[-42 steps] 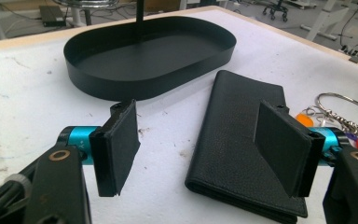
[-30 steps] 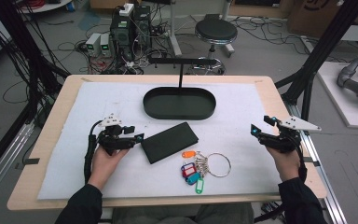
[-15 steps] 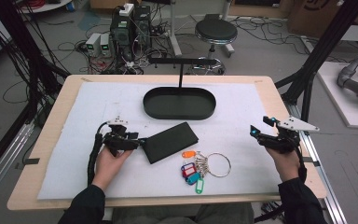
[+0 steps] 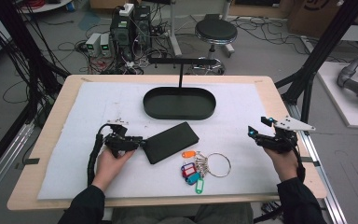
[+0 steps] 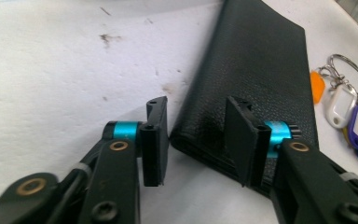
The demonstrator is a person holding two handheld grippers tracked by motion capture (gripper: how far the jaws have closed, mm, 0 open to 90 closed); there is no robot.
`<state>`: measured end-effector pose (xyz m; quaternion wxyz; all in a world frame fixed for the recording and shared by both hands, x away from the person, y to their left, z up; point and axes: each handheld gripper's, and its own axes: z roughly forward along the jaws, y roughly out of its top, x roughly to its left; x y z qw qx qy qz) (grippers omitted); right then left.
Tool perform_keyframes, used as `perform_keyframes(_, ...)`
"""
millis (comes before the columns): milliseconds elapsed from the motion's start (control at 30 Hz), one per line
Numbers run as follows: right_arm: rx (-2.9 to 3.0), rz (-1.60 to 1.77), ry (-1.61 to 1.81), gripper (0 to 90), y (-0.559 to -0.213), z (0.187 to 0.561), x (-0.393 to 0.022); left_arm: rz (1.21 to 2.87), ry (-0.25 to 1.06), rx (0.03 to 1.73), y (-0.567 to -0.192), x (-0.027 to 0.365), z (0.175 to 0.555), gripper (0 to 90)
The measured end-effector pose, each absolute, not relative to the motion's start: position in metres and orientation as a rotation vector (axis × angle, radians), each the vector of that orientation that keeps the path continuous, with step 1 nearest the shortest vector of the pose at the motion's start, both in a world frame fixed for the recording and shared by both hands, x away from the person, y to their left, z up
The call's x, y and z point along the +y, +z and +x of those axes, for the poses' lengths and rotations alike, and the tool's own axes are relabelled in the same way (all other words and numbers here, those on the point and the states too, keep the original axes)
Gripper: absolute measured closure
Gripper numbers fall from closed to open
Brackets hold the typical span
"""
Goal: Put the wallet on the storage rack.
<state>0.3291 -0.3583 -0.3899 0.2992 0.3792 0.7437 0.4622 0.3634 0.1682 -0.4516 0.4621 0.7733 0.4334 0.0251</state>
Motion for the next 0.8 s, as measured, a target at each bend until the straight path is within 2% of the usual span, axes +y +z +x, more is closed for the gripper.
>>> perform_keyframes(233, 1.981, 1.002, 1.223, 33.4, -0.390, 0.331, -0.355, 1.879, 0.083, 1.070, -0.453, 0.169, 0.360, 64.1)
perform_keyframes(567, 1.977, 0.997, 1.232, 34.5, -0.390, 0.331, -0.355, 1.865, 0.137, 1.007, -0.447, 0.172, 0.355, 74.1)
perform_keyframes(800, 1.970, 0.999, 1.263, 34.9, -0.388, 0.331, -0.355, 1.850, 0.283, 0.804, -0.427, 0.170, 0.343, 76.3)
